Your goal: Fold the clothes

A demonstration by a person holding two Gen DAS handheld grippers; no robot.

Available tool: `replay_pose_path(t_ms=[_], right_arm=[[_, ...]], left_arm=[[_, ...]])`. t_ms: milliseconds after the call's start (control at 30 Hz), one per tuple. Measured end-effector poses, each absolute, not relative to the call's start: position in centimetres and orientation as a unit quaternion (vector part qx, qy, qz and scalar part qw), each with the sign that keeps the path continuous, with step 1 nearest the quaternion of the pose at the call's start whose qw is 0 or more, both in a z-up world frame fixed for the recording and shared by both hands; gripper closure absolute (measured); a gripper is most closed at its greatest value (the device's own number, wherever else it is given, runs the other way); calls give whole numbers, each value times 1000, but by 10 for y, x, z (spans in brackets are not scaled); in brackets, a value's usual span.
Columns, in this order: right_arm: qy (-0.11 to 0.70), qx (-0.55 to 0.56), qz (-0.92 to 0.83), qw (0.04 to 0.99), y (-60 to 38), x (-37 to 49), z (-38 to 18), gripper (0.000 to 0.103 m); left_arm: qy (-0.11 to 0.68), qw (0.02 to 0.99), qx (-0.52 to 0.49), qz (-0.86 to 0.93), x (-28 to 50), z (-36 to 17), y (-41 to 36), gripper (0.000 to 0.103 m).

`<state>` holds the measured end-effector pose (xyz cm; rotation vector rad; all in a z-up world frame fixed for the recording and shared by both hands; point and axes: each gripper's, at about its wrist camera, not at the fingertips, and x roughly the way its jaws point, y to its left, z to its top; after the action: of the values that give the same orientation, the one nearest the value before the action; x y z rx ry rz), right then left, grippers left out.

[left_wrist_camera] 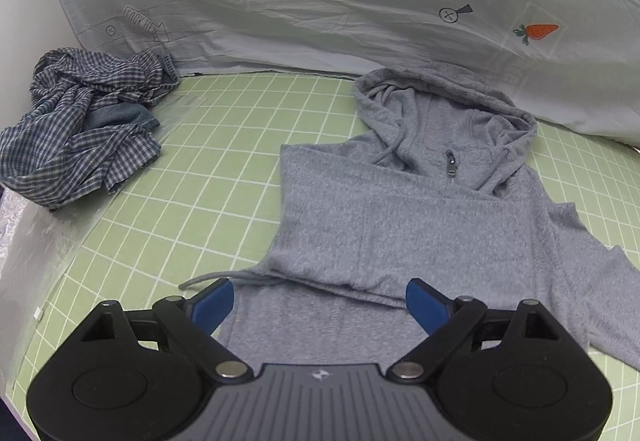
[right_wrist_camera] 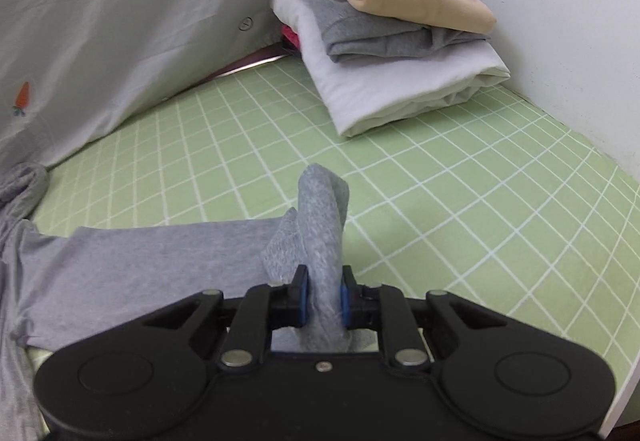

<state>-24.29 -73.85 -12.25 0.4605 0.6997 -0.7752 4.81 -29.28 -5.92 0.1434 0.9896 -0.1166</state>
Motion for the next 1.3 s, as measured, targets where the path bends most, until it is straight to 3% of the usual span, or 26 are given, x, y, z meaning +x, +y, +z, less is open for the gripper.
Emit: replay_pose_path(t_ms=[300,1067,1133,1167,1200,1267,1300], right_arm=[[319,227,-307,867,-663,-205,-84,86],[360,261,-122,887,-505,11,-97,84],[368,228,-93,896,-488,29,-94,70],[377,203,-87,899,-481,34,-94,53],[385,184,-85,900,-476,37,-95,45],[394,172,-90,899,-475,35,-96,41],[395,173,-96,897,-478,31,-96,33]], left_arm=[[499,861,83,-45,50,-73,-249,10],[532,844,59,-29,142,-117,-193,10],[536,842,54,-24,142,-121,-191,10],[539,841,51,-22,142,-123,-190,10],[542,839,46,-18,141,-124,-189,10],[545,837,40,-13,139,-125,-188,10],[544,838,41,-12,138,-124,-189,10]])
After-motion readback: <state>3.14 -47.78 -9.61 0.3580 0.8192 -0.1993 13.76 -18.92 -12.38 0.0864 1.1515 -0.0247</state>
